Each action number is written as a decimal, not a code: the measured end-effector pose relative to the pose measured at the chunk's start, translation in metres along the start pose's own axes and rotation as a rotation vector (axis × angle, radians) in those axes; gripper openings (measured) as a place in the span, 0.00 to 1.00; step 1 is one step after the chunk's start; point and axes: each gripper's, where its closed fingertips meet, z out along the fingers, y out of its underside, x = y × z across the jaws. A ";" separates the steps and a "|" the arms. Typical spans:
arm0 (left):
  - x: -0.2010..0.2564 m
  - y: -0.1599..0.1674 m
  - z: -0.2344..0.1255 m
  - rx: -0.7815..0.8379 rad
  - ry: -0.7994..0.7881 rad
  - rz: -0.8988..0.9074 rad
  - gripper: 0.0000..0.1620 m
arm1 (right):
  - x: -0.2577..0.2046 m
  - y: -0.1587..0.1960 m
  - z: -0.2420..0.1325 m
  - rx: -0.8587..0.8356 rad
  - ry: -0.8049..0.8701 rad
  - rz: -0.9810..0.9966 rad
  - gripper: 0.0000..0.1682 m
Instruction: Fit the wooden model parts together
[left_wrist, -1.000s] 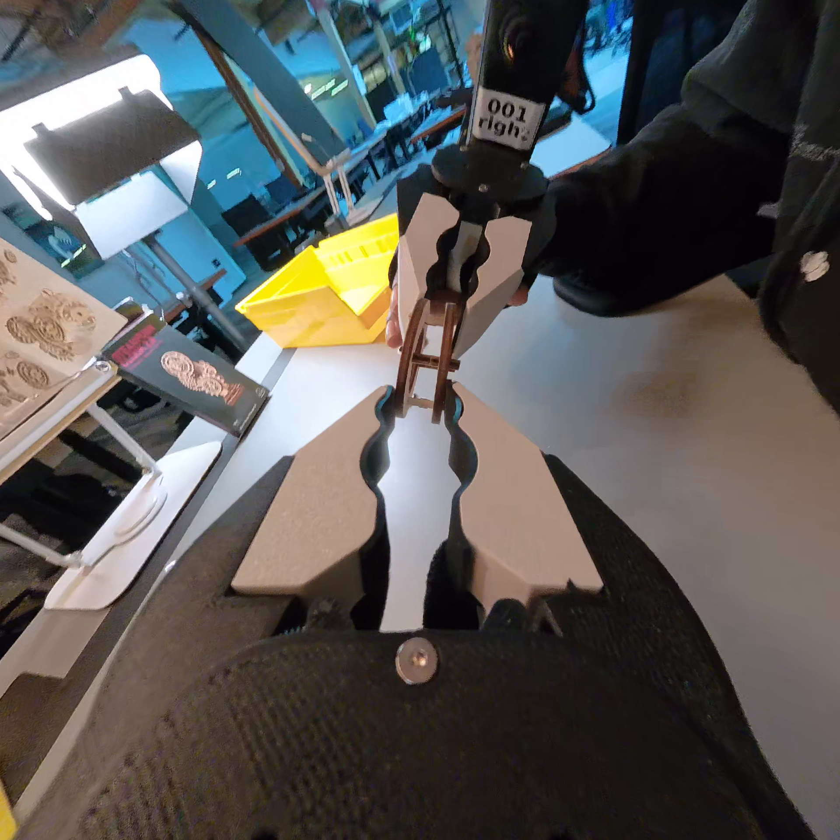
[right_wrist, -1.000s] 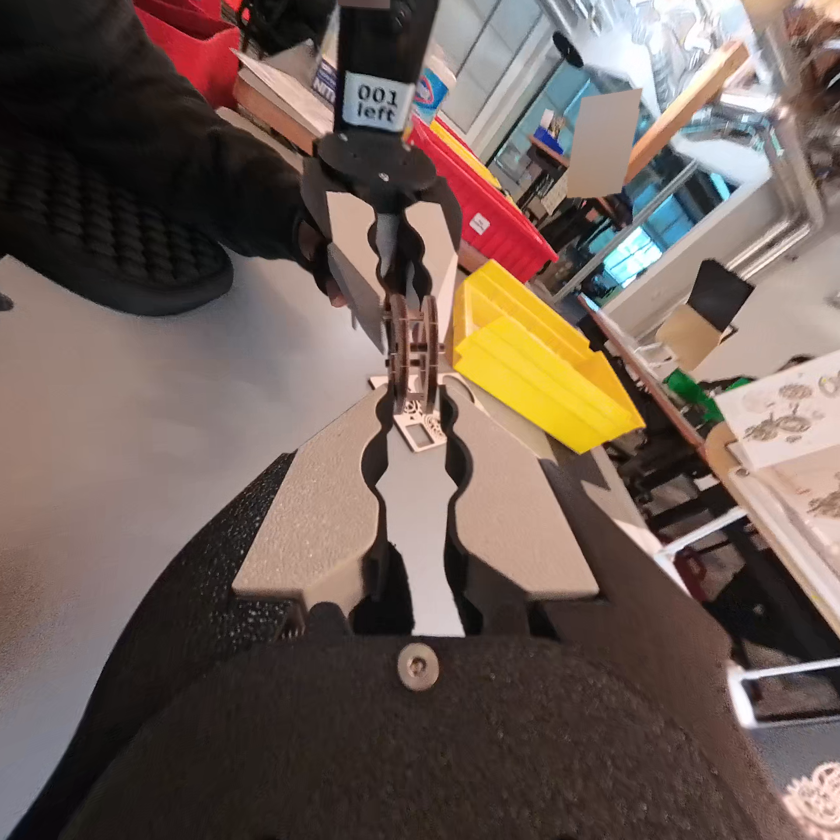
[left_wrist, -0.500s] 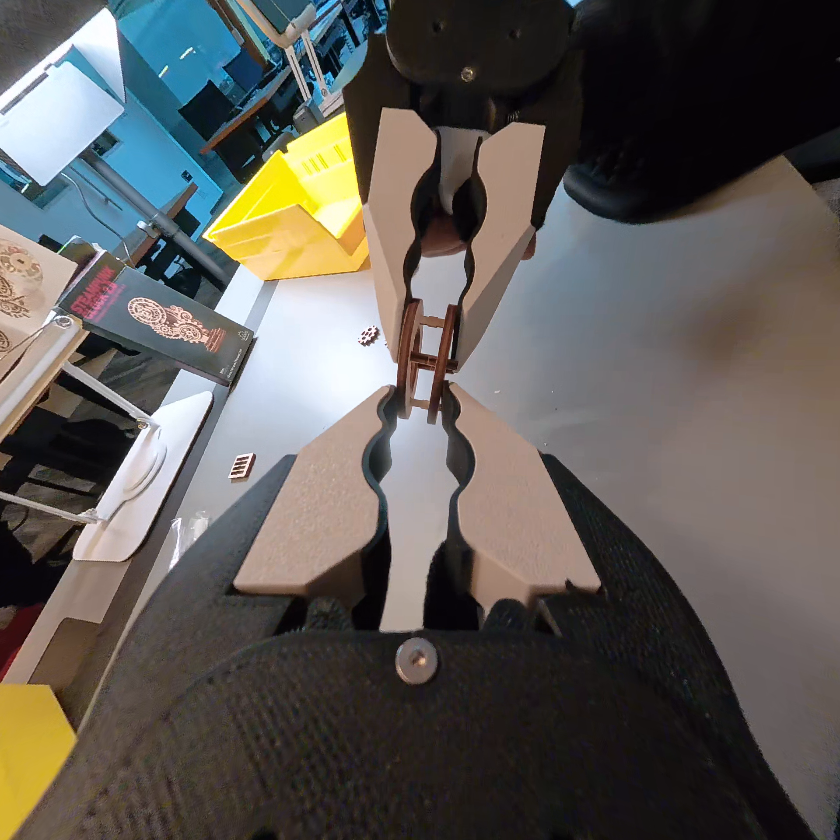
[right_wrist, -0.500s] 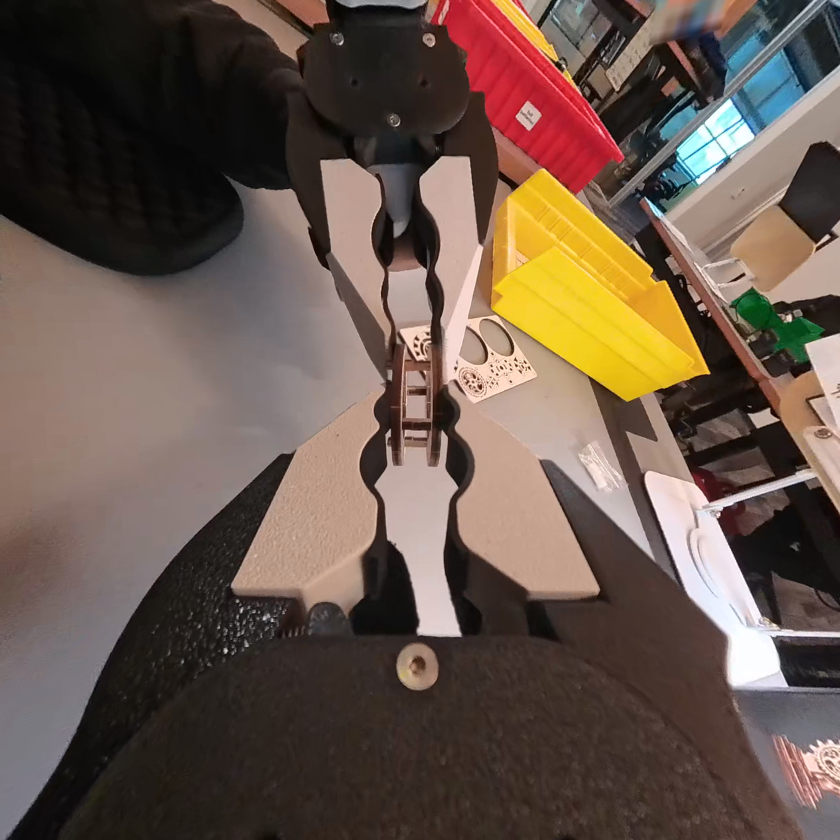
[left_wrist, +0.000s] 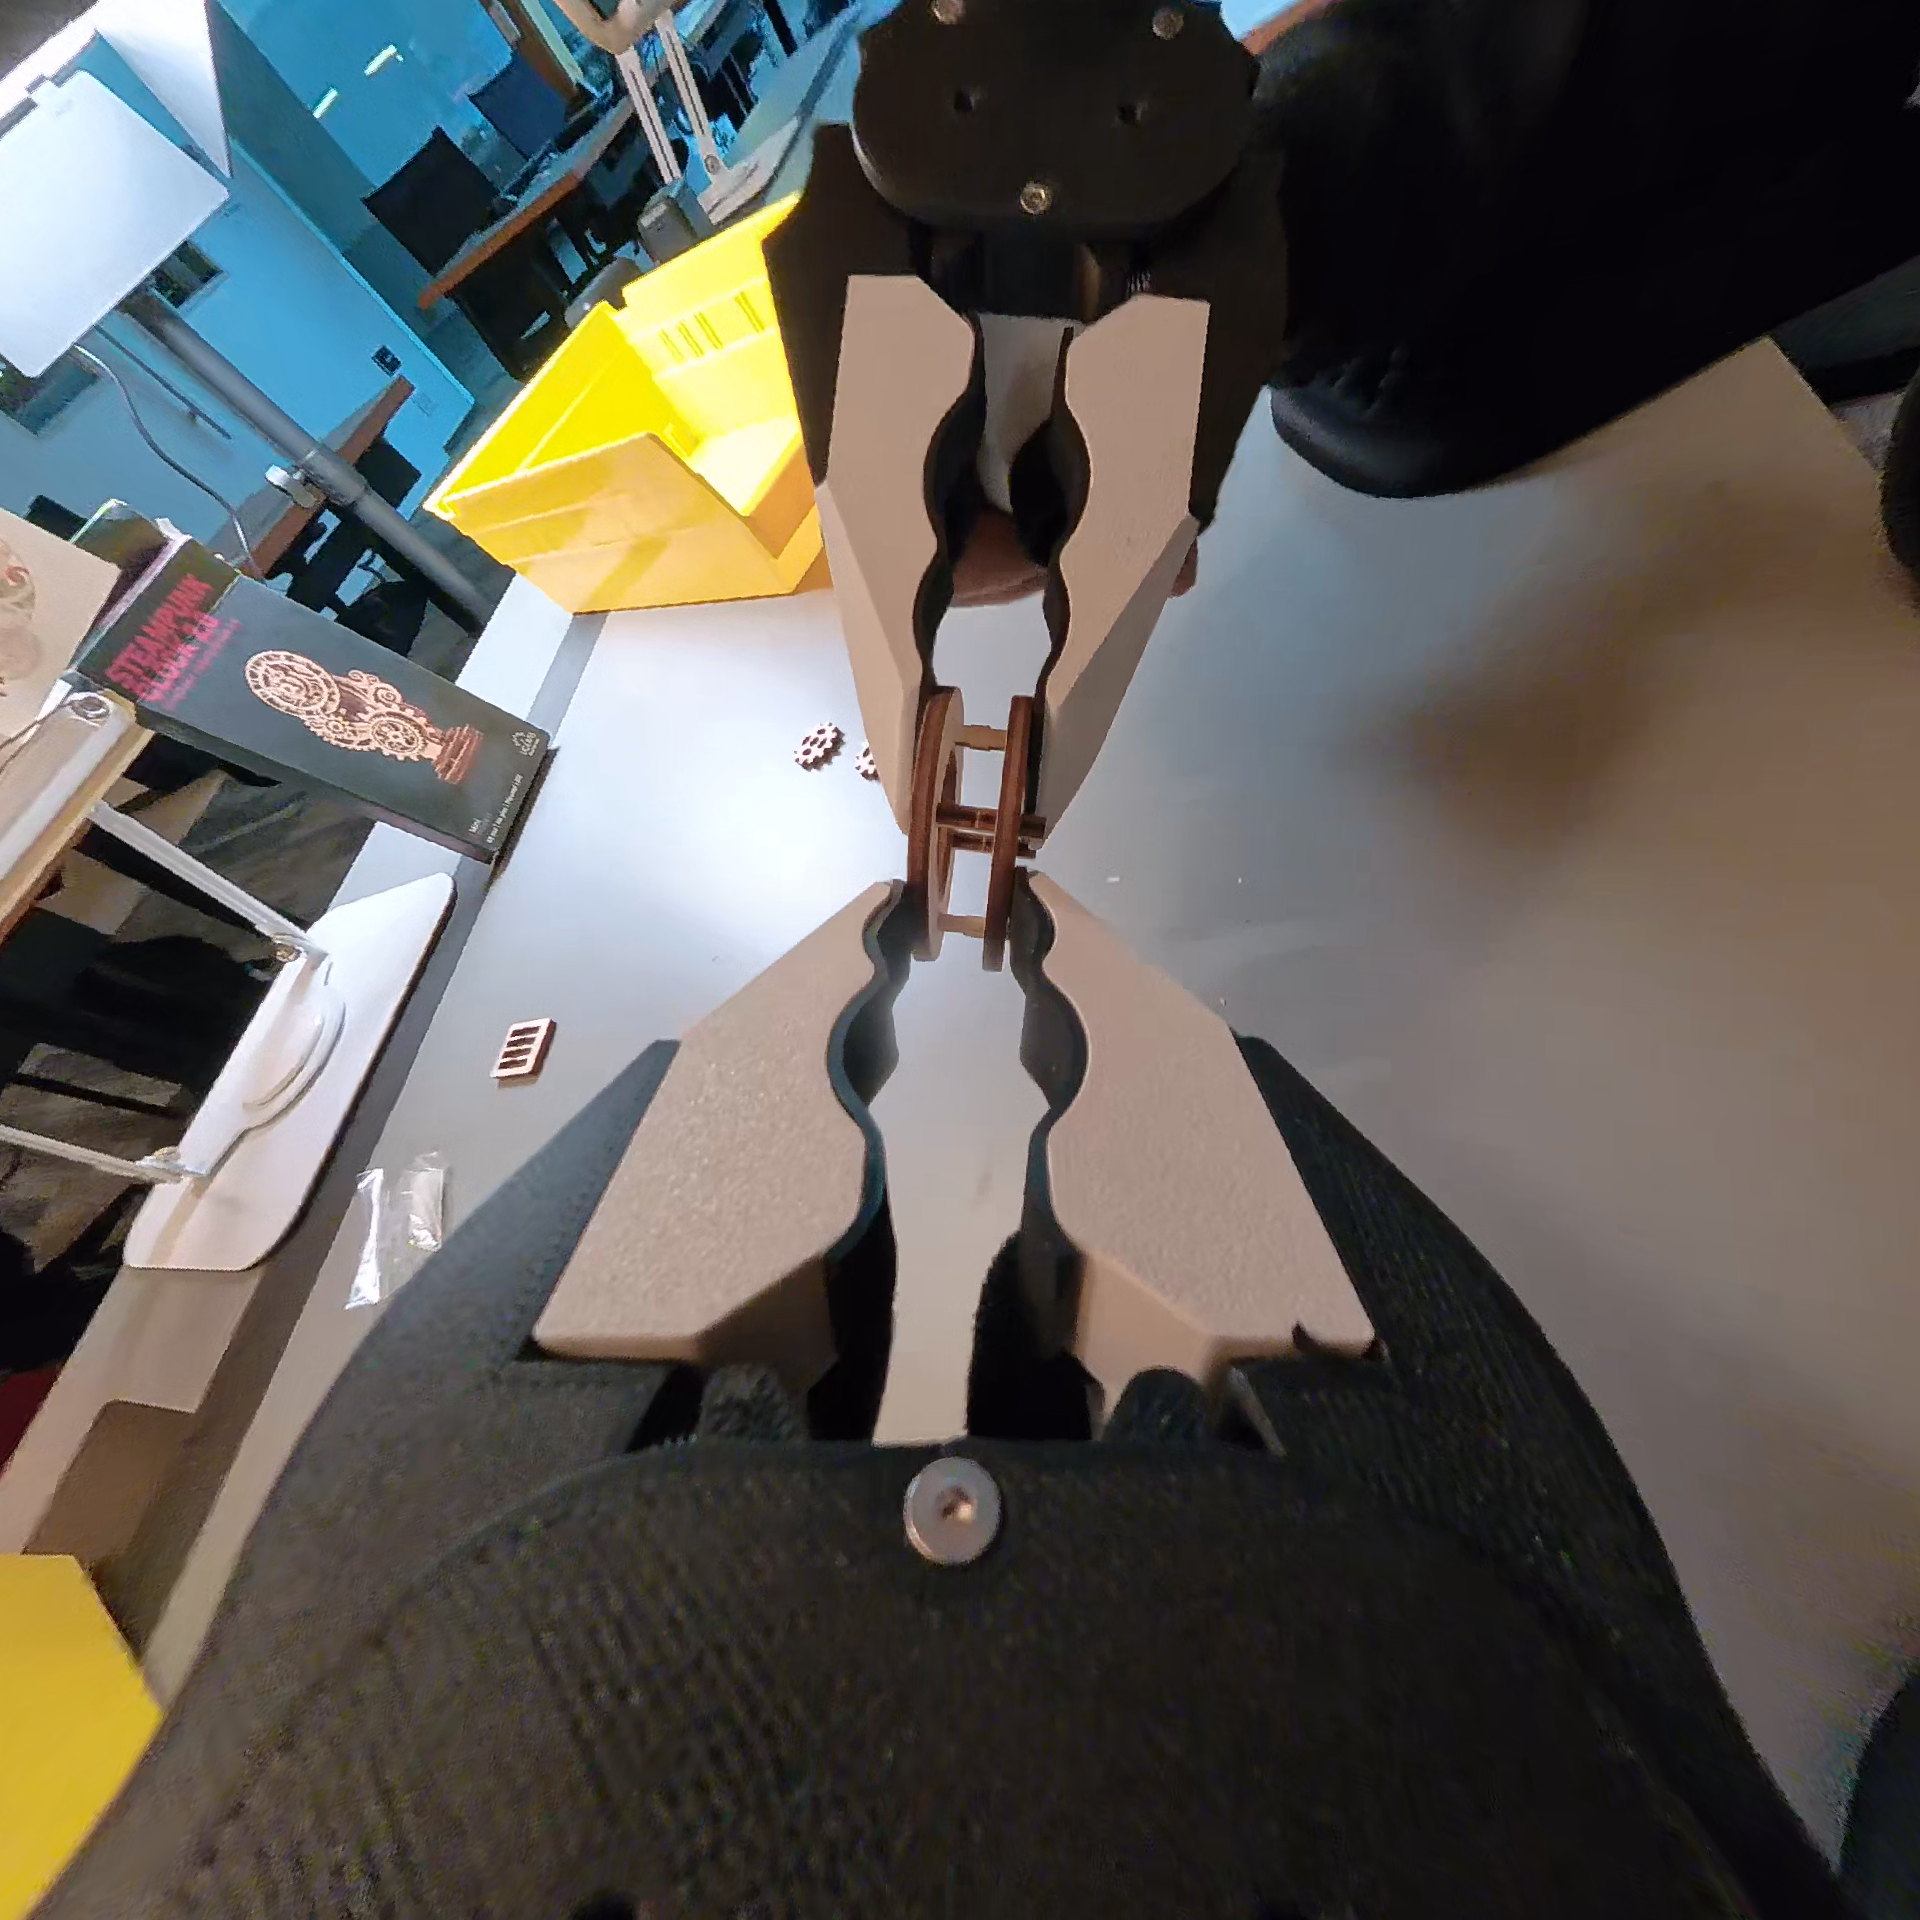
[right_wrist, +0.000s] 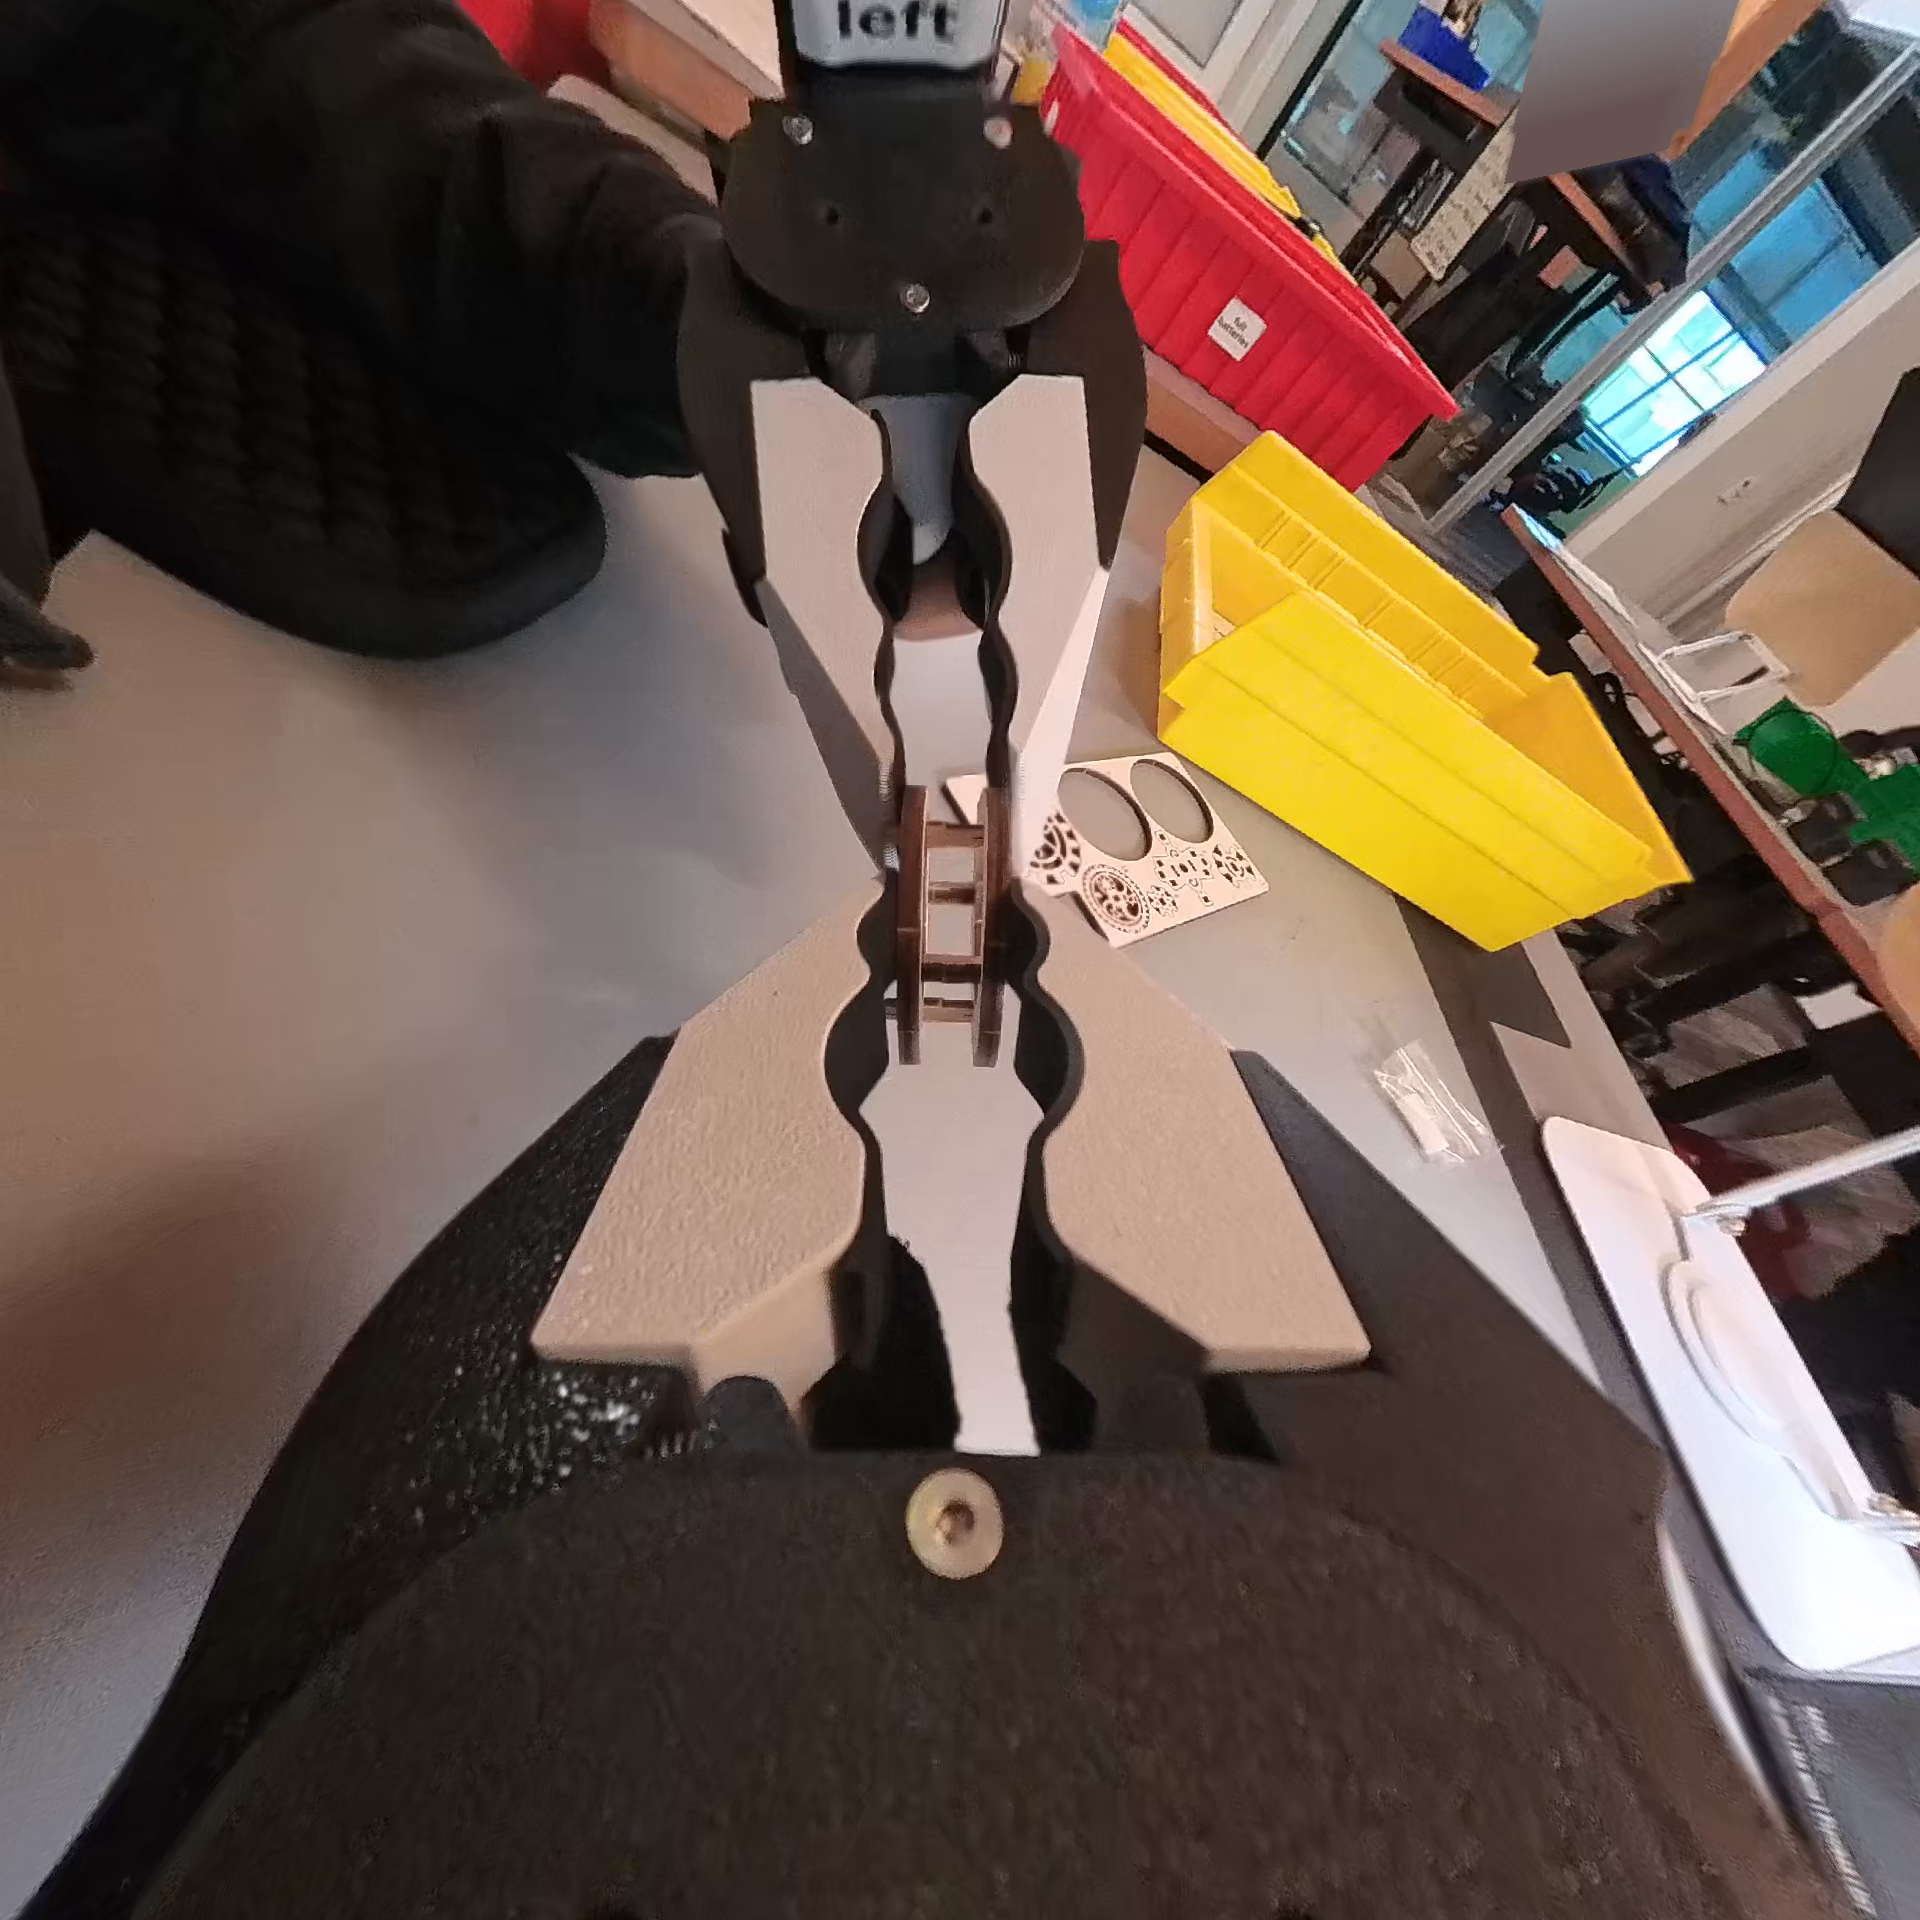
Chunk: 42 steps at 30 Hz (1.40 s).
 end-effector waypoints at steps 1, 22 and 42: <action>-0.001 -0.001 0.000 0.020 0.012 -0.029 0.11 | 0.000 -0.001 0.000 0.019 -0.007 0.022 0.10; 0.001 0.004 0.006 0.005 0.042 -0.169 0.10 | 0.003 0.002 0.002 0.027 -0.014 0.121 0.15; 0.002 0.005 0.006 -0.010 0.053 -0.204 0.11 | 0.001 0.006 0.002 0.054 -0.052 0.153 0.12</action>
